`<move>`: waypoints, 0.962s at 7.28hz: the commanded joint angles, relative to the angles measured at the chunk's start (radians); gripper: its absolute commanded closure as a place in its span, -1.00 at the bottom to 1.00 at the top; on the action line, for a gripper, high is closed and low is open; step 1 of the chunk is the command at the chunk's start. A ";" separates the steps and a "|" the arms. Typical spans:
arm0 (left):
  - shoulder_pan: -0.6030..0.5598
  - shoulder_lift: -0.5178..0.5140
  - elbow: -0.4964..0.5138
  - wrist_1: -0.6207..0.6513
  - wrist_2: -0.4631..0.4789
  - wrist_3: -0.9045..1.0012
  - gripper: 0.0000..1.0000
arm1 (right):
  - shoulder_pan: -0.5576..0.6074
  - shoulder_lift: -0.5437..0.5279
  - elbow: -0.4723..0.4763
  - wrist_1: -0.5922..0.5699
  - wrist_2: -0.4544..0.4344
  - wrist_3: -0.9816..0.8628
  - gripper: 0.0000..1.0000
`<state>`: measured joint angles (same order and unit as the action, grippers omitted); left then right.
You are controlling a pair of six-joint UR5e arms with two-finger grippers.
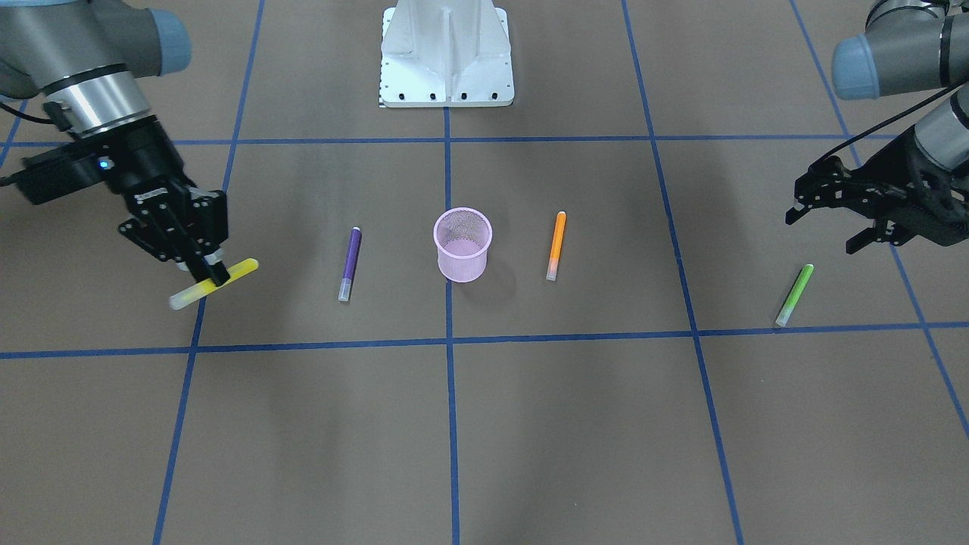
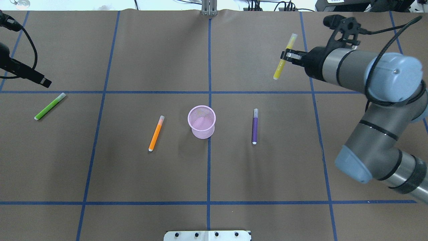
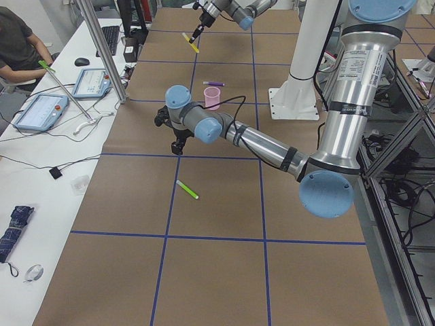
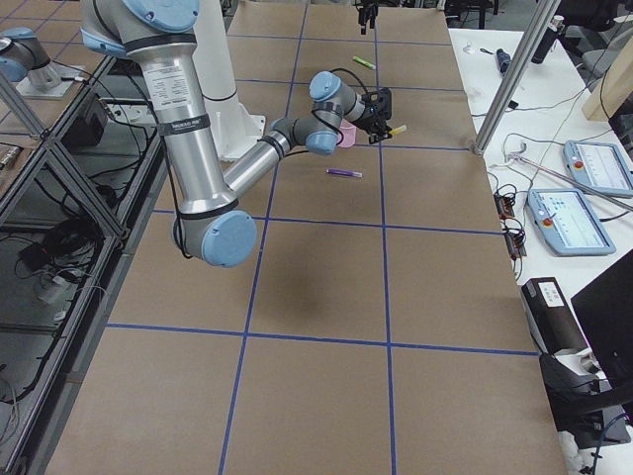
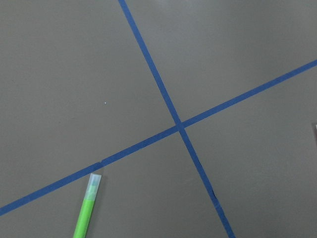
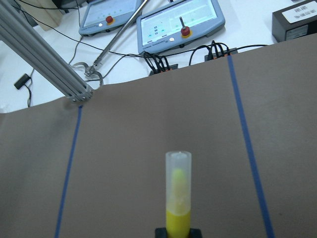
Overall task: Collect pens into pen holder
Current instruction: 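Carry the yellow marker with the right gripper over the pink cup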
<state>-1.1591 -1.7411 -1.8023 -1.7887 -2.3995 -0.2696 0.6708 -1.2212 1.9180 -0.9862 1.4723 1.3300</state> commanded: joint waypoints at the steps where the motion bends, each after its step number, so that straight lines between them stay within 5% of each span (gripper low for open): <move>1: 0.012 0.021 0.006 0.000 0.005 0.000 -0.98 | -0.237 0.199 -0.005 -0.245 -0.285 0.074 1.00; 3: 0.010 0.025 0.014 -0.003 0.013 0.004 -0.98 | -0.376 0.305 -0.123 -0.261 -0.502 0.084 1.00; 7: 0.010 0.023 0.020 -0.003 0.017 -0.005 -0.98 | -0.412 0.295 -0.175 -0.259 -0.558 0.117 1.00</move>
<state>-1.1489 -1.7172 -1.7848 -1.7917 -2.3821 -0.2742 0.2680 -0.9160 1.7484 -1.2460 0.9208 1.4449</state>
